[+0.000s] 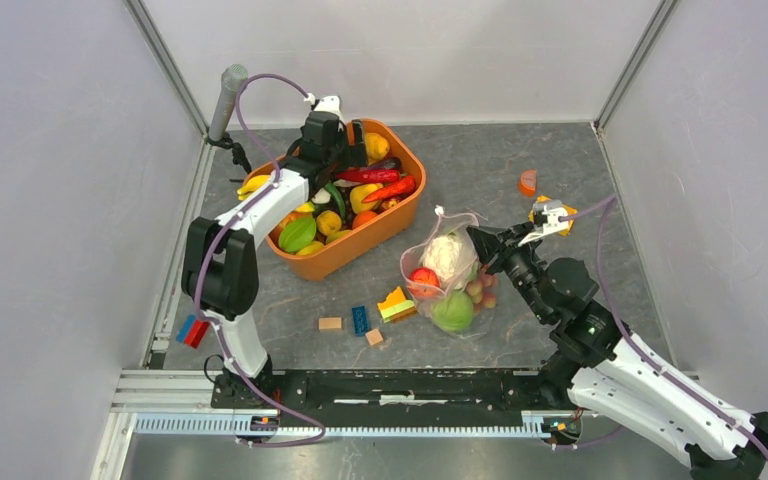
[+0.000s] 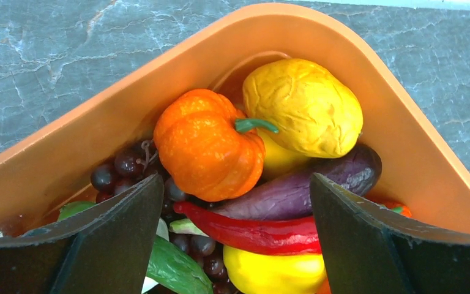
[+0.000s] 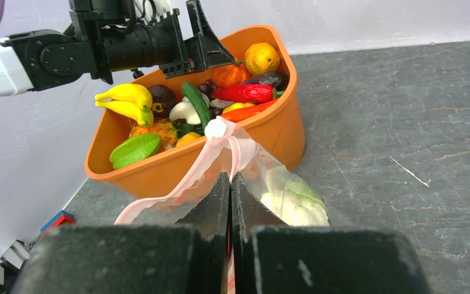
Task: Place the food in the zip-top bag and seal the zipper
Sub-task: Pick up the fake fruit from the bin.
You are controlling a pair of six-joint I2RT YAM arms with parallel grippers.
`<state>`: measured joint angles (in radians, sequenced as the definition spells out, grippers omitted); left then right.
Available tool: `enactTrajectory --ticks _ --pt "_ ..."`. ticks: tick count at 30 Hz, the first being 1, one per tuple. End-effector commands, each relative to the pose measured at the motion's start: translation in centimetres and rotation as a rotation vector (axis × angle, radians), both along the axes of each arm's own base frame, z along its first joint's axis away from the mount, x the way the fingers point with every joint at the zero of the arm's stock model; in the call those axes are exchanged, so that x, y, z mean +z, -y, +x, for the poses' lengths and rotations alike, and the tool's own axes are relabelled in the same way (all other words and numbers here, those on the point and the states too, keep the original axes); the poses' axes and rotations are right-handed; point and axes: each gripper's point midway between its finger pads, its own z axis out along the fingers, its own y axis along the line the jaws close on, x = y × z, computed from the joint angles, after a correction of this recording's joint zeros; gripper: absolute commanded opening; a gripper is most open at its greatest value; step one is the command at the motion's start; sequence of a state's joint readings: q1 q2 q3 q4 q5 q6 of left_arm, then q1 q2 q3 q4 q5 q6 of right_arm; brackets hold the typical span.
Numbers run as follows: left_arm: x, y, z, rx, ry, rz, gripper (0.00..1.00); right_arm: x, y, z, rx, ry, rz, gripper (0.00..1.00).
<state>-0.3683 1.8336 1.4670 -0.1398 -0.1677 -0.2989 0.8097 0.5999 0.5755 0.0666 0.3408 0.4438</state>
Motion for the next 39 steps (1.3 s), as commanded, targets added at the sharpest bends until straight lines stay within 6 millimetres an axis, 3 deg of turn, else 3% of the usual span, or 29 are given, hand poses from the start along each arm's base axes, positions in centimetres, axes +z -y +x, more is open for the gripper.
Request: enactTrajectory --ticks 1,9,12,16,20,23,30,39 --pt "1.3 -0.4 2.1 0.06 0.046 -0.069 0.91 2.9 0.7 -0.2 -0.019 0.063 0.067 0.0" --pt "-1.2 -0.8 4.4 0.145 0.018 -0.101 0.88 2.8 0.3 -0.2 -0.005 0.051 0.058 0.0" --pt "-2.0 -0.6 4.6 0.138 -0.009 -0.094 0.78 2.3 0.3 -0.2 -0.004 0.046 0.061 0.0" --pt "-2.3 -0.9 3.7 0.139 -0.001 -0.098 0.56 2.3 0.5 -0.2 -0.013 0.049 0.06 0.0" --pt "-1.3 -0.5 2.9 0.09 0.033 -0.107 0.25 2.5 0.4 -0.4 -0.004 0.051 0.064 0.0" --pt "0.2 -0.2 1.8 0.054 0.052 -0.128 0.16 2.4 0.5 -0.5 -0.002 0.048 0.07 0.0" --pt "4.5 0.4 -1.6 -0.06 0.153 -0.184 0.13 2.0 0.8 -0.7 -0.008 0.038 0.079 0.0" --pt "6.5 1.3 -4.9 -0.178 0.162 -0.205 0.12 2.0 0.6 -0.9 0.007 0.03 0.088 0.0"
